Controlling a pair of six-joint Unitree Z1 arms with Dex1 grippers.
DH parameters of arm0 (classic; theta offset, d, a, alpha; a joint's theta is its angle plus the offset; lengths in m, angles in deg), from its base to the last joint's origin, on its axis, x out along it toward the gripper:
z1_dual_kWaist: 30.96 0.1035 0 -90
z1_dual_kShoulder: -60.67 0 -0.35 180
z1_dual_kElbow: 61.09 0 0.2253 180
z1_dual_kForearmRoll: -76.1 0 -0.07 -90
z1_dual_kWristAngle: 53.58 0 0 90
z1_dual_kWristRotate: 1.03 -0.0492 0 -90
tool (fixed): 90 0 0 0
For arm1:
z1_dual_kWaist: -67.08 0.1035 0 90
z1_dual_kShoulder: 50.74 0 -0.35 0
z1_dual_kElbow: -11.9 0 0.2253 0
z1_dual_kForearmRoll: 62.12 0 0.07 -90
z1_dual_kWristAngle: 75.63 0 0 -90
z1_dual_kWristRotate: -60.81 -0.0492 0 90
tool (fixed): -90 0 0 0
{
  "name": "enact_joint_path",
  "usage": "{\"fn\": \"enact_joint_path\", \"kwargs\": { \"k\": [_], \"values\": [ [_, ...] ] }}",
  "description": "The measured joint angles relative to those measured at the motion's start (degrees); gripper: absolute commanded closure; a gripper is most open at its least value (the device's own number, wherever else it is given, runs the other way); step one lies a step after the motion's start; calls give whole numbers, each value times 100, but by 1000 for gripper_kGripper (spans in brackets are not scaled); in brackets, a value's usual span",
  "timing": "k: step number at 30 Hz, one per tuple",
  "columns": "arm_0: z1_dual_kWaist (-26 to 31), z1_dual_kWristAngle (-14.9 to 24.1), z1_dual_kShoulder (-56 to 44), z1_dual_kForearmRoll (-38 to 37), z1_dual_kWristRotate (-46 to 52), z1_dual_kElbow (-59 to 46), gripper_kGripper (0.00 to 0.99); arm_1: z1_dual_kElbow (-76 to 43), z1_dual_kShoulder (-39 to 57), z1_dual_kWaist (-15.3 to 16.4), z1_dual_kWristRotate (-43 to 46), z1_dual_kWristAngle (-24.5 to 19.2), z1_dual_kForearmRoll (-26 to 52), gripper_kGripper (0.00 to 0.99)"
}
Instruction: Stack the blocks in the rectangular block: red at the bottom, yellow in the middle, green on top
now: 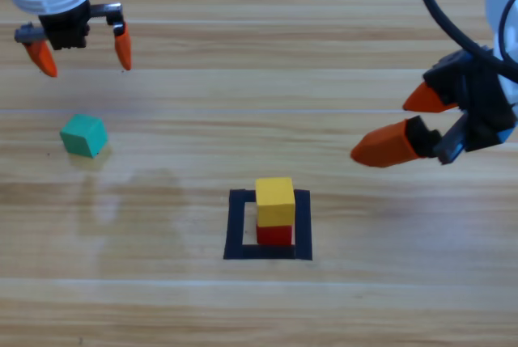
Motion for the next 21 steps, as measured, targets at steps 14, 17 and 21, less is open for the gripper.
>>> {"fn": "enact_joint_path", "kwargs": {
  "k": [14,17,21],
  "values": [
    [276,127,-55,-646,-1924,-1602,16,-97,0,-455,539,7,-224,0],
    [277,126,-287,-978,-2147,-1991,21,-123,0,-457,539,23,-224,0],
    [279,111,-566,-1255,-2191,-2129,27,-123,0,-457,539,50,-224,0]
  ]
}}
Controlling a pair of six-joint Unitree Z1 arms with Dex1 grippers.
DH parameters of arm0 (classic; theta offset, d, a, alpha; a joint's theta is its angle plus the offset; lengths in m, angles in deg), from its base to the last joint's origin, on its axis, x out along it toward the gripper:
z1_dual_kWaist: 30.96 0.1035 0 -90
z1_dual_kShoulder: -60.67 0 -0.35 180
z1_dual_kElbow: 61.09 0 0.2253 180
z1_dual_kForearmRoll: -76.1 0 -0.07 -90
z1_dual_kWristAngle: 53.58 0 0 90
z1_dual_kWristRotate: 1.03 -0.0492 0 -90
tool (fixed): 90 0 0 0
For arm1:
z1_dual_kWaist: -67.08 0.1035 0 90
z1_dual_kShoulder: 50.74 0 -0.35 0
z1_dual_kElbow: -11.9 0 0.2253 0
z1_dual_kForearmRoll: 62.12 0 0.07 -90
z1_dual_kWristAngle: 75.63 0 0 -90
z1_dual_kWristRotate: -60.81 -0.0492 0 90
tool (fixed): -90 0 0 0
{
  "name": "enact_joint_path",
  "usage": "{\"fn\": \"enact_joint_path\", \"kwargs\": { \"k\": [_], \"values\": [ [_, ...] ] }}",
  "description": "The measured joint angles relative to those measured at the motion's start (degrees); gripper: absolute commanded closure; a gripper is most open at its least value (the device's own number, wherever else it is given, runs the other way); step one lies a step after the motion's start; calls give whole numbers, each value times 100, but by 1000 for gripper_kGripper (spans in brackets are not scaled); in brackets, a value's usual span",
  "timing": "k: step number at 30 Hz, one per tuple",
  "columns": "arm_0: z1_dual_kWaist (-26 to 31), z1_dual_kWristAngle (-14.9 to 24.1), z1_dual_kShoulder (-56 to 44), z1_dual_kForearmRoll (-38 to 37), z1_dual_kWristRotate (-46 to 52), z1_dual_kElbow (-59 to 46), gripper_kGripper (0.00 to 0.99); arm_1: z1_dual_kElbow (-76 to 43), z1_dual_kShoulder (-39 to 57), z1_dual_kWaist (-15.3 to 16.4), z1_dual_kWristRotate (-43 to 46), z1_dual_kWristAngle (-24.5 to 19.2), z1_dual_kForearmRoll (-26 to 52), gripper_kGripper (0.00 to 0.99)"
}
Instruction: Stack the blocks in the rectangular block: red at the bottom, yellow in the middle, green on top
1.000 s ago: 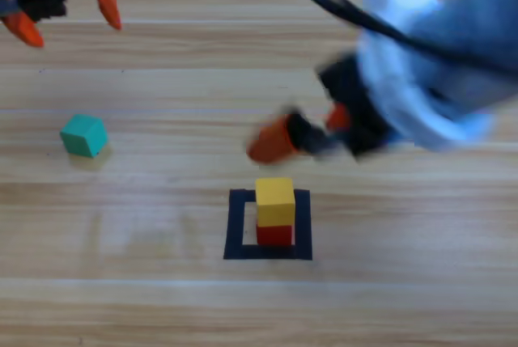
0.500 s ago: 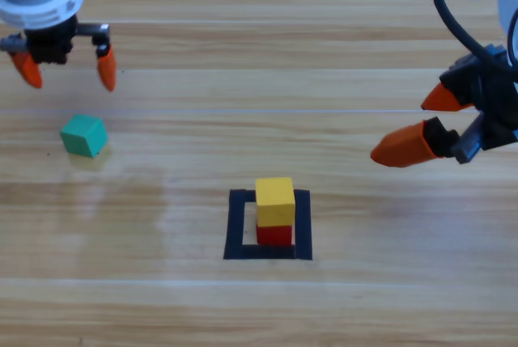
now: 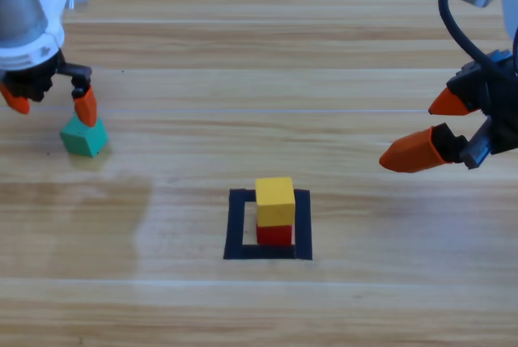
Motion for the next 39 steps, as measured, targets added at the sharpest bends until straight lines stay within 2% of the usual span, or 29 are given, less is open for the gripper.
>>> {"fn": "enact_joint_path", "kwargs": {
  "k": [15,39],
  "values": [
    [-19,-121,-111,-1021,0,-648,28,-13,0,-1,0,75,0,0],
    [-64,-122,308,-1546,-5,-825,47,-13,0,19,170,236,-1,0]
  ]
}}
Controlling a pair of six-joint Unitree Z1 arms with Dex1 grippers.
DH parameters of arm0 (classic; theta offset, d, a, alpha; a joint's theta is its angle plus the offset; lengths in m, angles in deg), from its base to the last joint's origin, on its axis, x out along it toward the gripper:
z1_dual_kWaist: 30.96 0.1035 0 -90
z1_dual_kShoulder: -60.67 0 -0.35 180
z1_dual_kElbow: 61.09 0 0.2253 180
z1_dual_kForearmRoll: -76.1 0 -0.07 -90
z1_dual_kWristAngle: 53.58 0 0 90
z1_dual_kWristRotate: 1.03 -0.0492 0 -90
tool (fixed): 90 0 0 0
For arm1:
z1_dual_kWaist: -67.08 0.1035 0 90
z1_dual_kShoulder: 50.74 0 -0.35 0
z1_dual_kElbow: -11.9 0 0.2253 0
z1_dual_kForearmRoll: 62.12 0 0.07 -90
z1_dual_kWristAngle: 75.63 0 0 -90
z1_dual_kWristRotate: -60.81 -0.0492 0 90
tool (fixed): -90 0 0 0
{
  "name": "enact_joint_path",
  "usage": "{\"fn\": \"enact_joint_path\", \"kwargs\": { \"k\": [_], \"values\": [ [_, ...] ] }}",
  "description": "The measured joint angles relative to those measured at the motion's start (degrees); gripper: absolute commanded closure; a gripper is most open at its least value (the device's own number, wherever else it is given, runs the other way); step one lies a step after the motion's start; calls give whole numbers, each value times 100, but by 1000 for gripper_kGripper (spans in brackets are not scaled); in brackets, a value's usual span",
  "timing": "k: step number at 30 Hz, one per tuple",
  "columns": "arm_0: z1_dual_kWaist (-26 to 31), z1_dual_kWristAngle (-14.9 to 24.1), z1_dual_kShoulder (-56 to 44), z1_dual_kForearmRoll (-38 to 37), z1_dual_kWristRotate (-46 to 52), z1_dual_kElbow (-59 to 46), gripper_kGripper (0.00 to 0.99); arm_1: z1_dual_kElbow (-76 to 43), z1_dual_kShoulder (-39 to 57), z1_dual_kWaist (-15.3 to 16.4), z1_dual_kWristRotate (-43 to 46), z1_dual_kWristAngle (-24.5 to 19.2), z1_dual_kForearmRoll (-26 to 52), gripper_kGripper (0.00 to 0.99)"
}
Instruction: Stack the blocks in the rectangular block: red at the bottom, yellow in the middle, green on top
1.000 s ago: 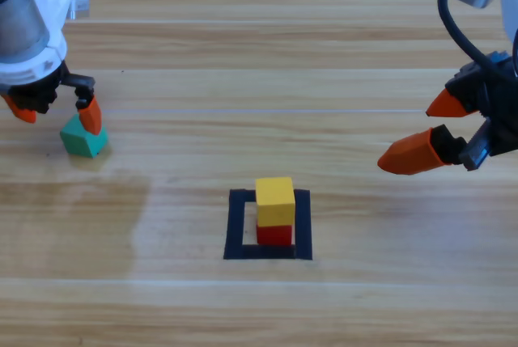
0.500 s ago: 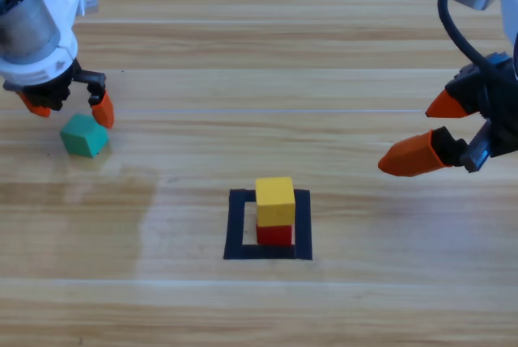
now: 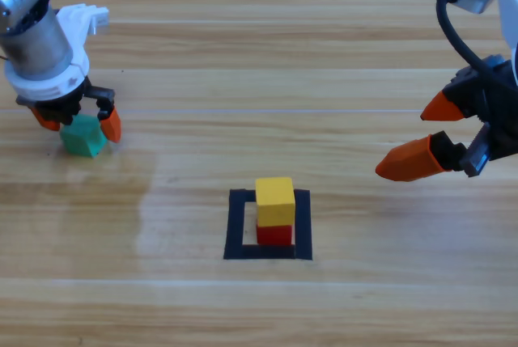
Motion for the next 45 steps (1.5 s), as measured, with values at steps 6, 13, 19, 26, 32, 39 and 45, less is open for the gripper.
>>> {"fn": "enact_joint_path", "kwargs": {
  "k": [6,13,19,26,32,39,45],
  "values": [
    [-4,12,44,-36,0,-1,77,0,0,0,0,0,0,0],
    [-4,30,156,-36,0,-1,142,0,-2,0,7,4,0,0],
    [-4,30,166,-36,-2,-1,433,0,-2,0,37,9,0,0],
    [-4,112,166,-36,-4,0,870,0,-2,0,41,13,0,0],
    [-33,278,157,82,229,43,955,0,-2,0,41,13,0,0],
    [-639,129,152,1309,1529,1314,990,0,-2,0,42,23,0,0],
    [-1539,-7,643,3719,2415,4224,990,0,-2,0,56,26,0,0]
  ]
}}
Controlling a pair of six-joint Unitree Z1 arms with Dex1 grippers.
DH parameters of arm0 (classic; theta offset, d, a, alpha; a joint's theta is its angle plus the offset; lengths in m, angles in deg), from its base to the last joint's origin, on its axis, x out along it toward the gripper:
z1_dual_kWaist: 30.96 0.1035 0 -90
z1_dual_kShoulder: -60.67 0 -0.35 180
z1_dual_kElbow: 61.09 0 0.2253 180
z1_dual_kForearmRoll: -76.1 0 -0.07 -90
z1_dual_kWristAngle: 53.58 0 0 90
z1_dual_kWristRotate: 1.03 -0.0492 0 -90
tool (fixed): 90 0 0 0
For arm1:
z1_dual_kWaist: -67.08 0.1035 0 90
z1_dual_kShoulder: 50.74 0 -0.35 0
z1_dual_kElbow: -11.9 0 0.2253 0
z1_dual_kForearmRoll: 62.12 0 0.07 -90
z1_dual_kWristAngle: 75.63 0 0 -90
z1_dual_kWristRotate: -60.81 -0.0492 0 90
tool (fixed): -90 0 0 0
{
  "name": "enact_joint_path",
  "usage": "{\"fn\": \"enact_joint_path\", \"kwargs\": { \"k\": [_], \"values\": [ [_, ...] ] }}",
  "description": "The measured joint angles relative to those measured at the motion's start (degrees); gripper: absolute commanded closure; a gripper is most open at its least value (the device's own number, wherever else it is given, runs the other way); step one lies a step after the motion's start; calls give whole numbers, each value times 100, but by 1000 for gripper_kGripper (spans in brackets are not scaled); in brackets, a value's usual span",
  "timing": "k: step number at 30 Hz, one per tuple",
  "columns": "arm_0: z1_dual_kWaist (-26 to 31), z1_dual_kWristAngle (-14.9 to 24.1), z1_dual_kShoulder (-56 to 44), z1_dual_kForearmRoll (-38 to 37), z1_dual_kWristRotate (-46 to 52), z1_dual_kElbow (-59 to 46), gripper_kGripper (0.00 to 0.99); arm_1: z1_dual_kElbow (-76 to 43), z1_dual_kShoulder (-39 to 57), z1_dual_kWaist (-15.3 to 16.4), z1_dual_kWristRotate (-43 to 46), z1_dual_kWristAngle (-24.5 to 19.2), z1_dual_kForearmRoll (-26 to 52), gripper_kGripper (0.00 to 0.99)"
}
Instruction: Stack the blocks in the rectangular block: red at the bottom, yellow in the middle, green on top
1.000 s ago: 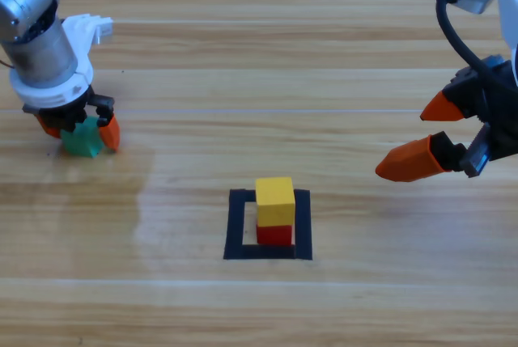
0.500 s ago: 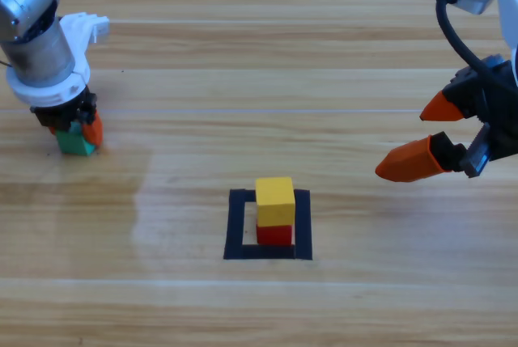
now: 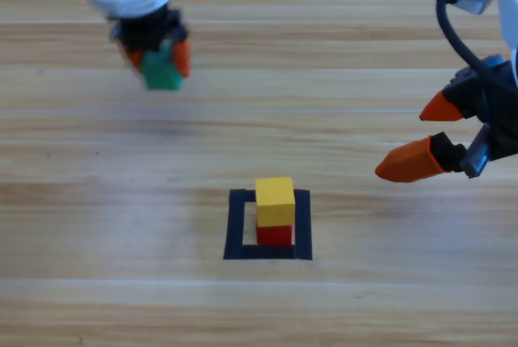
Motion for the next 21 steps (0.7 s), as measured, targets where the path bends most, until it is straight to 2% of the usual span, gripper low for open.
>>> {"fn": "enact_joint_path", "kwargs": {
  "k": [2,9,14,21],
  "values": [
    [-368,0,288,386,301,835,990,-1,0,0,4,0,0,0],
    [-1298,0,578,393,1067,711,990,-2,0,2,5,0,0,0],
    [-1584,1,577,394,1433,631,990,-2,0,4,5,0,0,0],
    [-1702,2,576,394,1753,388,990,-6,0,4,19,7,0,0]
  ]
}}
